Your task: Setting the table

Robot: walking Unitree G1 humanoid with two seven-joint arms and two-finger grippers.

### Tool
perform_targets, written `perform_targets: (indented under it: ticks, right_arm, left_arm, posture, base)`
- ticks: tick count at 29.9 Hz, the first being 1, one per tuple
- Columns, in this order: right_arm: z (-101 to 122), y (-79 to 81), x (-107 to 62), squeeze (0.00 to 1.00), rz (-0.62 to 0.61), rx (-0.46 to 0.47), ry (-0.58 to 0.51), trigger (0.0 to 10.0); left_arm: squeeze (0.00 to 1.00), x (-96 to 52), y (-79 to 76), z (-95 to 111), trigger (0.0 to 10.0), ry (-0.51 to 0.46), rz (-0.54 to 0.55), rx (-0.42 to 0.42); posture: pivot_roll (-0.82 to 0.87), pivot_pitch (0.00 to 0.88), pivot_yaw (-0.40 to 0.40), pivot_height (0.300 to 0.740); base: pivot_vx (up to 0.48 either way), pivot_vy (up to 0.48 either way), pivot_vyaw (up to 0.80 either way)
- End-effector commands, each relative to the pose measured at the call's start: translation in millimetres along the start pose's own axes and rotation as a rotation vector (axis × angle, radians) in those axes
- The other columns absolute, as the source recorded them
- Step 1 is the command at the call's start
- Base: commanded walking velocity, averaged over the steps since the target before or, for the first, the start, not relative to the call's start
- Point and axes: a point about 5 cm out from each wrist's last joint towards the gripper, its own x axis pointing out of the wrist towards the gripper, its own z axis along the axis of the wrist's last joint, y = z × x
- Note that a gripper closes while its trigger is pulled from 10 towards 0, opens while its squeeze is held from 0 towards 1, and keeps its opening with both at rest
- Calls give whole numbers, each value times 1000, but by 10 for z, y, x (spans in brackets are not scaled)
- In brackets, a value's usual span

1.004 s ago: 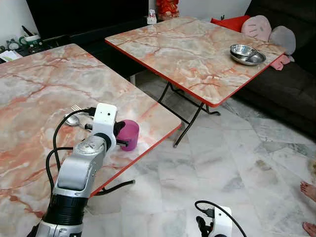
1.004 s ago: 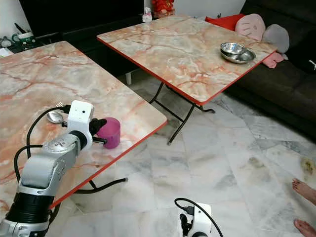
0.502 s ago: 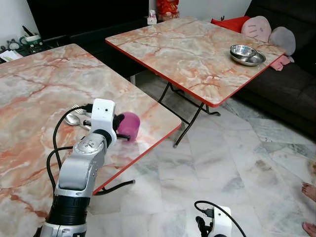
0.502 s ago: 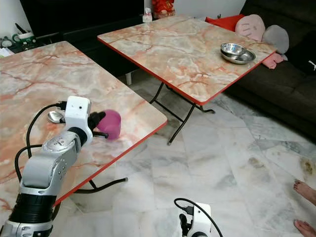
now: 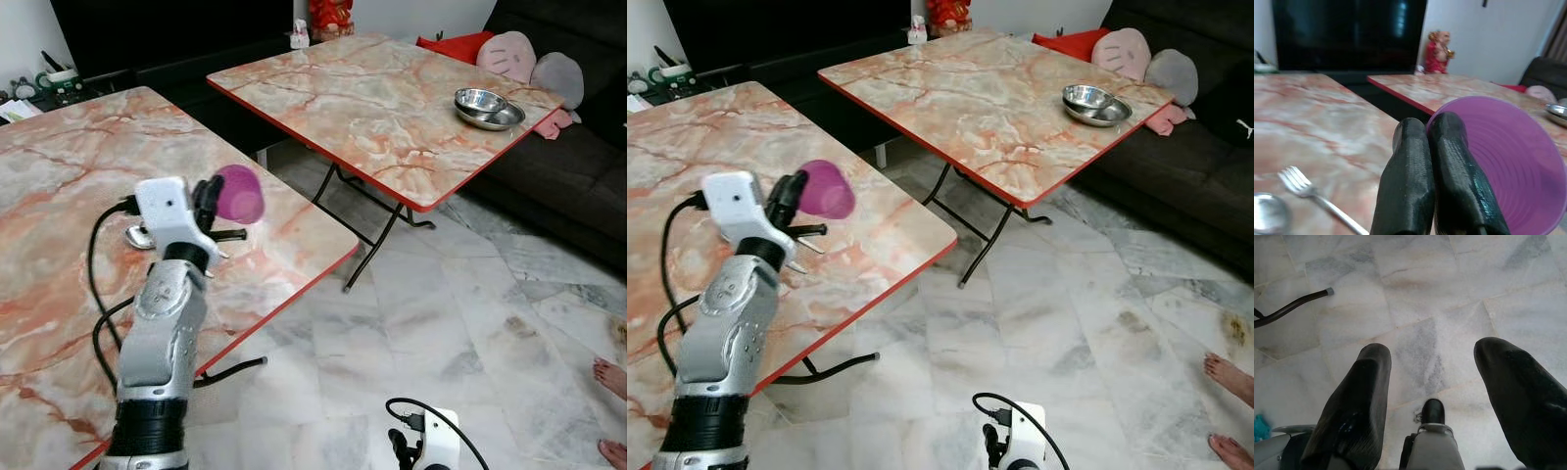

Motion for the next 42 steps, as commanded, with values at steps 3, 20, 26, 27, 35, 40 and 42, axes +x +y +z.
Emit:
perform_targets:
  ticks: [3, 20, 26, 27, 35, 40, 42]
  right_arm:
    - [-1, -39, -5, 0, -8, 0, 0, 10000]
    - [1, -12, -3, 0, 9, -24, -1, 10000]
    - [9, -11, -2, 0, 7, -39, -8, 10000]
    - [8, -12, -3, 0, 4, -37, -8, 10000]
    - [20, -16, 1, 0, 2, -32, -12, 10000]
    - [22, -11, 2, 0, 7, -31, -12, 10000]
    - [23, -12, 2, 0, 8, -32, -12, 10000]
  left_arm:
    - [0, -34, 3, -64, 10000, -25, -3, 27]
    - [0, -46, -74, -74, 10000, -80, -49, 61]
    - [0, -43, -72, -85, 10000, -79, -48, 62]
    - [0, -41, -70, -88, 10000, -78, -47, 63]
    - [0, -30, -60, -120, 10000, -61, -38, 67]
    - [0, -32, -61, -121, 10000, -63, -37, 66]
    - [0, -38, -60, -131, 10000, -57, -33, 71]
  posture:
    - [150, 0, -65, 740]
    - [142, 0, -60, 740]
    - [141, 0, -59, 740]
    - [143, 0, -60, 740]
    - [142, 0, -62, 740]
    - [143, 0, -65, 740]
    - [143, 0, -67, 740]
  base:
    - [0, -312, 0]
    - [0, -448, 0]
    - [0, -480, 631]
    - [0, -480, 800]
    - [0, -60, 800]
    - [0, 0, 800]
    - [0, 0, 800]
